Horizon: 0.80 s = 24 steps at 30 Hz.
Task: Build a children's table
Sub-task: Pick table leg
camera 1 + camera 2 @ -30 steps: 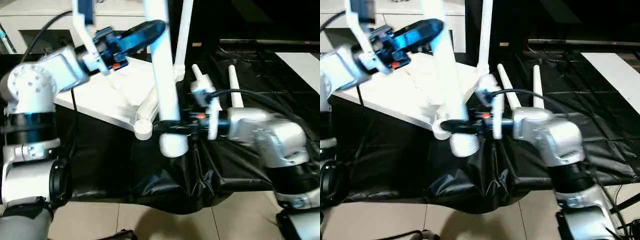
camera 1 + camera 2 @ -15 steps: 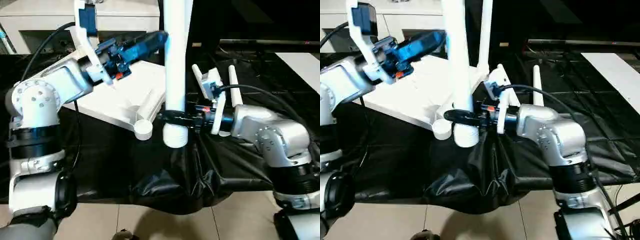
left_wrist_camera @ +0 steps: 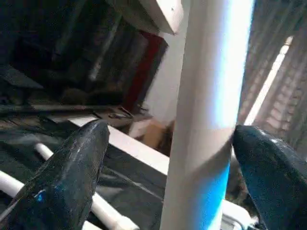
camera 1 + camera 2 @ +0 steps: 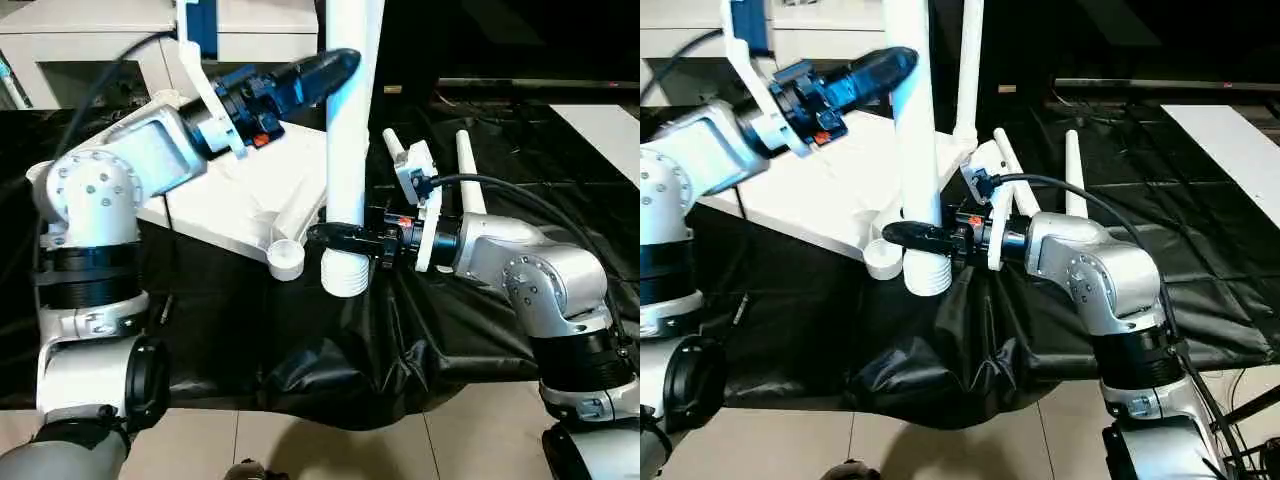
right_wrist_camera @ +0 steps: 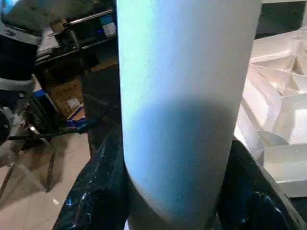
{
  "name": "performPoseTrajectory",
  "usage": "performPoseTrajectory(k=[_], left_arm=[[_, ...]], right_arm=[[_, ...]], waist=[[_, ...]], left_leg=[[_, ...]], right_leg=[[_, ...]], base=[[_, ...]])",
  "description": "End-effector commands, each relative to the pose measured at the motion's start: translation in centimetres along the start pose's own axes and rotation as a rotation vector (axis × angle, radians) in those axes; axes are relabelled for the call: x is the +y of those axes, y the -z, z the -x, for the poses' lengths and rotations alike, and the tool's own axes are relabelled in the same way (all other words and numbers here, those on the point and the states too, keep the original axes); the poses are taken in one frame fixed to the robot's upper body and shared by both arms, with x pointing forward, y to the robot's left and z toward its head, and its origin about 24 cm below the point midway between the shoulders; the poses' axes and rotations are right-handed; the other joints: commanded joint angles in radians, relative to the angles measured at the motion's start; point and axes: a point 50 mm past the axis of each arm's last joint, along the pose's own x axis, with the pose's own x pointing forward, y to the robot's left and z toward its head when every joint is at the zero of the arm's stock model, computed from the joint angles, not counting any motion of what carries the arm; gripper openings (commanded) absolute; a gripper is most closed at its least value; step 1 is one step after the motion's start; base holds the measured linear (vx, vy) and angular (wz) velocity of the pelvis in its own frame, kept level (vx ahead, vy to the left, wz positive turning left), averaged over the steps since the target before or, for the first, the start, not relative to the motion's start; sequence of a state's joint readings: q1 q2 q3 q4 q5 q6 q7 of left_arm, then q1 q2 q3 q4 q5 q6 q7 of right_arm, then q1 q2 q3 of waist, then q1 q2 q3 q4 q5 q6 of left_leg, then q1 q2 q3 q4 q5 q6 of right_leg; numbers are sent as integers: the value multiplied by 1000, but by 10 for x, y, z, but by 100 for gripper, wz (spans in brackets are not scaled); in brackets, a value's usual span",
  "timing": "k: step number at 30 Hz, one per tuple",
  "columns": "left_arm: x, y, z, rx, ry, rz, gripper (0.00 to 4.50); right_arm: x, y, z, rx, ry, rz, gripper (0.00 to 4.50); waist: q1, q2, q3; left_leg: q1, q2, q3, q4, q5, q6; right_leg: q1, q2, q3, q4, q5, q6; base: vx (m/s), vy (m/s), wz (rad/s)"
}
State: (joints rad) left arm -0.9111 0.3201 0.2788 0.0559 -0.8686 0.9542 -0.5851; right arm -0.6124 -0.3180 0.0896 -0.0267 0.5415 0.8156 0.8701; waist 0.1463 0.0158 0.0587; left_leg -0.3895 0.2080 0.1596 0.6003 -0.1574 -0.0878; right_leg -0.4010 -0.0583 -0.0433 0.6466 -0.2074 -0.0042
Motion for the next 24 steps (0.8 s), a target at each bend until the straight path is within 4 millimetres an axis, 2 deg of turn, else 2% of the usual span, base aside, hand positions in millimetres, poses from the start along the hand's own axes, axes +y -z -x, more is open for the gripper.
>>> performPoseTrajectory(k=[1,2,3,4,5,8,9,10,12,13,14,15,16,17,19,20,21,22,23,24], left_arm=[[-8,-10,9,-41,4,-55,450],[-16,-13,14,-49,38,-66,450],[-22,-12,17,-50,65,-68,450],[-28,-7,21,-33,102,-51,450],[-29,-6,22,-30,107,-50,450],[-24,8,27,-20,64,-4,450],[-15,15,29,-18,-34,16,450],[-8,21,31,-17,-126,13,450],[-4,27,32,-19,-198,2,450],[4,37,37,-7,-367,-98,450],[6,45,40,21,-462,-191,450],[9,55,49,59,-562,-283,450],[11,63,54,84,-642,-358,450],[13,73,59,103,-718,-336,450],[15,86,68,111,-819,-267,450],[17,94,78,158,-920,-514,450],[17,94,78,160,-922,-524,450],[19,108,87,203,-926,-737,450],[19,115,91,208,-932,-766,450],[22,126,97,195,-964,-732,450]], right_arm=[[-4,-7,9,-62,56,7,185],[-5,-9,14,-103,78,-16,185],[-5,-12,17,-138,79,-33,185],[-5,-18,22,-189,69,-53,185],[-5,-19,23,-196,67,-56,185],[-8,-24,28,-243,97,-61,185],[-14,-22,29,-234,165,-55,185],[-18,-18,31,-220,229,-42,185],[-22,-15,33,-207,285,-31,185],[-30,-9,38,-180,426,8,185],[-35,-5,43,-164,534,39,185],[-40,-1,45,-143,676,116,185],[-41,1,48,-137,759,178,185],[-39,1,50,-167,807,239,185],[-37,7,54,-148,890,274,185],[-33,15,59,-164,943,260,185],[-33,16,59,-165,945,260,185],[-27,27,61,-183,975,246,185],[-25,31,62,-193,985,237,185],[-23,39,63,-186,978,224,185]], waist=[[3,5,-82],[2,-3,-83],[-1,-9,-81],[0,-10,-82],[0,-8,-81],[-4,-3,-74],[-3,1,-73],[-5,4,-73],[-8,-2,-75],[-8,1,-77],[-12,0,-72],[-14,-7,-72],[-9,-2,-76],[-18,-12,-77],[-22,-9,-79],[-22,-14,-79],[-20,-10,-78],[-26,-4,-77],[-30,-3,-74],[-40,-3,-75]], left_leg=[[16,5,-1,-57,-144,-52],[16,7,1,-57,-134,-50],[15,6,4,-57,-131,-46],[16,6,4,-57,-130,-44],[16,8,6,-56,-130,-40],[18,6,9,-59,-167,-39],[21,6,8,-60,-184,-45],[19,8,7,-61,-188,-53],[20,5,6,-63,-194,-64],[20,6,4,-64,-187,-65],[18,12,1,-68,-196,-67],[18,8,5,-66,-186,-73],[19,13,0,-68,-174,-76],[17,9,7,-64,-153,-79],[17,6,10,-60,-143,-79],[15,4,8,-61,-140,-64],[12,5,5,-63,-147,-56],[15,5,5,-63,-168,-49],[11,6,2,-66,-183,-36],[14,6,3,-68,-187,-42]], right_leg=[[62,-58,33,-66,-1,-197],[63,-63,34,-61,-2,-198],[59,-59,34,-66,-15,-199],[60,-59,34,-63,-18,-202],[56,-60,34,-62,-30,-206],[50,-56,35,-76,-113,-177],[49,-57,35,-81,-157,-161],[49,-57,36,-81,-162,-152],[53,-56,36,-88,-197,-115],[52,-56,36,-87,-192,-109],[49,-57,36,-94,-202,-91],[48,-53,37,-94,-208,-70],[48,-59,37,-92,-204,-61],[47,-52,38,-92,-185,-45],[46,-48,38,-86,-139,-58],[48,-46,38,-88,-126,-62],[48,-47,38,-89,-133,-52],[44,-46,38,-89,-149,-36],[43,-47,40,-102,-173,-3],[43,-46,39,-98,-165,-11]], base=[[0,0,0],[0,0,0],[0,0,0],[0,0,0],[0,0,0],[0,0,0],[0,0,0],[0,0,0],[0,0,0],[0,0,0],[0,0,0],[0,0,0],[0,0,0],[0,0,0],[0,0,0],[0,0,0],[0,0,0],[0,0,0],[0,0,0],[0,0,0]])
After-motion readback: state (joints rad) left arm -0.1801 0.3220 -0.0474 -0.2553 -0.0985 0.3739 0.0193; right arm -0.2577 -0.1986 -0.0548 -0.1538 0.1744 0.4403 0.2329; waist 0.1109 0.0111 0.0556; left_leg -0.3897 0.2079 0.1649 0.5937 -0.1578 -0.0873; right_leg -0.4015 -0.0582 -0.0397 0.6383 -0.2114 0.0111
